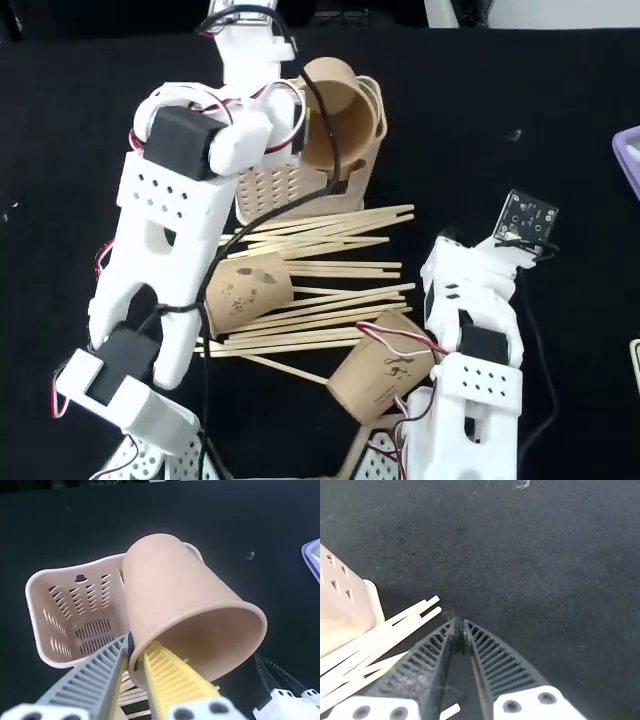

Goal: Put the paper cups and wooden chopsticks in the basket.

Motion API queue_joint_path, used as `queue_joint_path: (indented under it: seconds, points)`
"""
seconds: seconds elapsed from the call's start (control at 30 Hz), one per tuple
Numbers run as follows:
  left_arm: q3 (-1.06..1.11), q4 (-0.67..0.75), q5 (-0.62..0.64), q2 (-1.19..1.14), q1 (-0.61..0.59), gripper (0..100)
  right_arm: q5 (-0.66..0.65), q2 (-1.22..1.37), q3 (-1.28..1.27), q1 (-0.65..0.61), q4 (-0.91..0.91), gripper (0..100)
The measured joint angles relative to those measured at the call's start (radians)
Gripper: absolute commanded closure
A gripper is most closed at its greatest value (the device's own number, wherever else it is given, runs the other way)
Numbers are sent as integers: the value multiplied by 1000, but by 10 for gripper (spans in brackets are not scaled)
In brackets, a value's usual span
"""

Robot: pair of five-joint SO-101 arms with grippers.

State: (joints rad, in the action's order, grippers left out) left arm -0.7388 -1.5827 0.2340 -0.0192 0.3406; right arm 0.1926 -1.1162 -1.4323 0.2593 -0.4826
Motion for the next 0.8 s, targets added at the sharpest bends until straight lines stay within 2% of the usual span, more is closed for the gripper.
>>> queue_joint_path:
  seconds: [0.37, 0.43, 0.6, 0.8]
  points:
    - [0, 0, 0, -3, 0, 966, 0, 0, 0, 0, 0, 986]
    - [0, 0, 0, -20, 0, 937, 0, 0, 0, 0, 0, 986]
    - [0, 0, 0, -48, 11, 773, 0, 0, 0, 0, 0, 986]
    - [-32, 0, 0, -49, 49, 776, 0, 0, 0, 0, 0, 986]
